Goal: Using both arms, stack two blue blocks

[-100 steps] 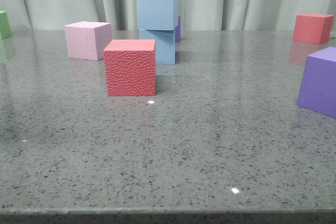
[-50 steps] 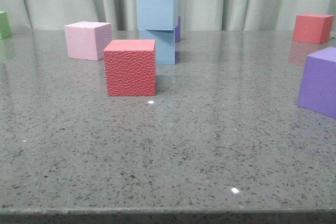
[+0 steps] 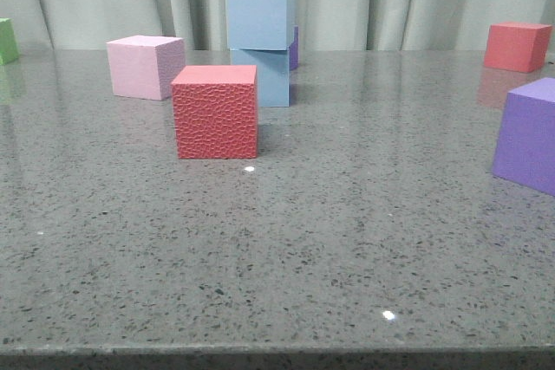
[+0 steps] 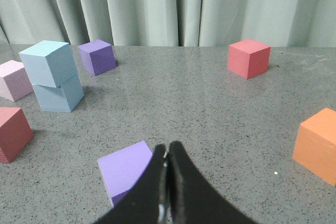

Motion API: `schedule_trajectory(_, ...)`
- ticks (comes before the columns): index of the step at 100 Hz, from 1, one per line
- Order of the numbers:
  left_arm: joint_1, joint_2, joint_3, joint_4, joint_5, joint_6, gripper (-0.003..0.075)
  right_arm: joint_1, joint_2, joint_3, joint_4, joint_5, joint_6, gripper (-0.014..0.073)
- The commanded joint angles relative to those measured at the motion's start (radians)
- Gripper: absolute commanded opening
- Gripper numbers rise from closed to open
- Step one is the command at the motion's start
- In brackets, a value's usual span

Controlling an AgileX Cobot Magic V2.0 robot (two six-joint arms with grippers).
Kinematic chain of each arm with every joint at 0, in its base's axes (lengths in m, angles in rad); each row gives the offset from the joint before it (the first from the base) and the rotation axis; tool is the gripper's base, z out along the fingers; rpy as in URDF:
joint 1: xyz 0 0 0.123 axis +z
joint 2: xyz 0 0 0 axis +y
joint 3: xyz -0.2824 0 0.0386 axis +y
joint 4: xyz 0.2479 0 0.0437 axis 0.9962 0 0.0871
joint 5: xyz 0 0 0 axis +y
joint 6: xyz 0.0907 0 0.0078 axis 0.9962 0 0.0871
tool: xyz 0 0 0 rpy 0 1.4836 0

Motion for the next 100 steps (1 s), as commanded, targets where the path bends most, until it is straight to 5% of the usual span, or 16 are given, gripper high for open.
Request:
schedule_trajectory(1, -0.006, 0.003, -0.027, 0.002, -0.077, -0.009, -0.0018, -0.002, 0.011, -0.02, -0.044, -0.075, 0.001, -0.0113)
schedule_trajectory(54, 0.004, 0.003, -0.027, -0.008, -0.17, 0.002, -0.0018, -0.002, 0.011, -0.02, -0.044, -0.075, 0.001, -0.0113)
schedule_trajectory(80, 0.147, -0.06, -0.025, -0.121, -0.263, 0.344, -0.0018, -0.002, 0.011, -0.02, -0.044, -0.075, 0.001, -0.0113)
schedule_trajectory(100, 0.286, -0.161, 0.079, -0.223, -0.43, 0.411, -0.0018, -0.002, 0.011, -0.02, -0.044, -0.075, 0.001, -0.0113)
